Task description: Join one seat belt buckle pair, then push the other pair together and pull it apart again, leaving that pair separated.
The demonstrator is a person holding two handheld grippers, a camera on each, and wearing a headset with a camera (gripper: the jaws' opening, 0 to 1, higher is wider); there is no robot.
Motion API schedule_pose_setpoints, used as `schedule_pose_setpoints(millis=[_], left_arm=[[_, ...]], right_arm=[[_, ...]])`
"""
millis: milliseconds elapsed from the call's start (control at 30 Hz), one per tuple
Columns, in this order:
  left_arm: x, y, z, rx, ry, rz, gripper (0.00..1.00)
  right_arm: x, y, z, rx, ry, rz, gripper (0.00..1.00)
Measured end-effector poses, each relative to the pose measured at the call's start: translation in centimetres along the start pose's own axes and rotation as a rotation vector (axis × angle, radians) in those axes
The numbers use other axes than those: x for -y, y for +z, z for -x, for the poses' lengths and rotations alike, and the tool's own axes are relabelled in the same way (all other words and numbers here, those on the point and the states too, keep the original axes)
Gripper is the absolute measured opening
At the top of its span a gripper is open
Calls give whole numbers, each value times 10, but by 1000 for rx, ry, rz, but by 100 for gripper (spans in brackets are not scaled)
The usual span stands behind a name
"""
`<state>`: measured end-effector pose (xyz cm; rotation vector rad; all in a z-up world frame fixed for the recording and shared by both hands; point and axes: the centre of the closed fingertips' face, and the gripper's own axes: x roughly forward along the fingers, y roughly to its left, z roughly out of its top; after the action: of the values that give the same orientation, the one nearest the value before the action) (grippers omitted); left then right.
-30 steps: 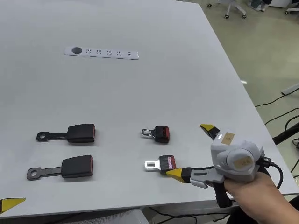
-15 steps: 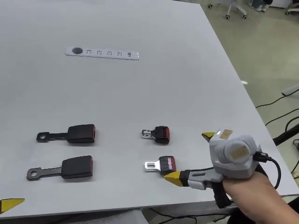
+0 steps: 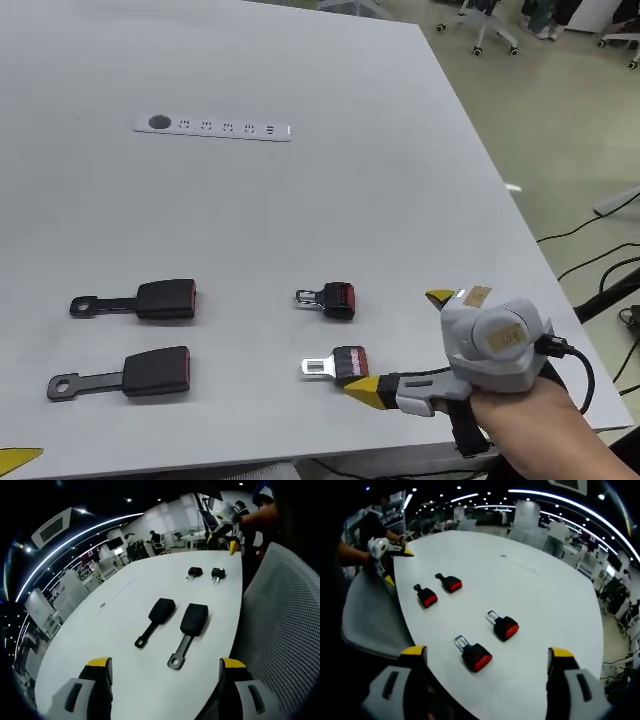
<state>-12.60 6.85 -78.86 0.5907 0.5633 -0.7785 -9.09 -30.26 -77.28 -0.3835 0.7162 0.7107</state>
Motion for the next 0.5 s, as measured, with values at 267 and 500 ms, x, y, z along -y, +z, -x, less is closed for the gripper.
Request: schedule_pose_setpoints(millis=[267,500], left_arm=[[-2,3,0,6,16,-44,95],[-2,3,0,-5,22,-46,100]], right_arm=[[0,1,0,10,1,25,97],[-2,1,-2,9,0,45,100]])
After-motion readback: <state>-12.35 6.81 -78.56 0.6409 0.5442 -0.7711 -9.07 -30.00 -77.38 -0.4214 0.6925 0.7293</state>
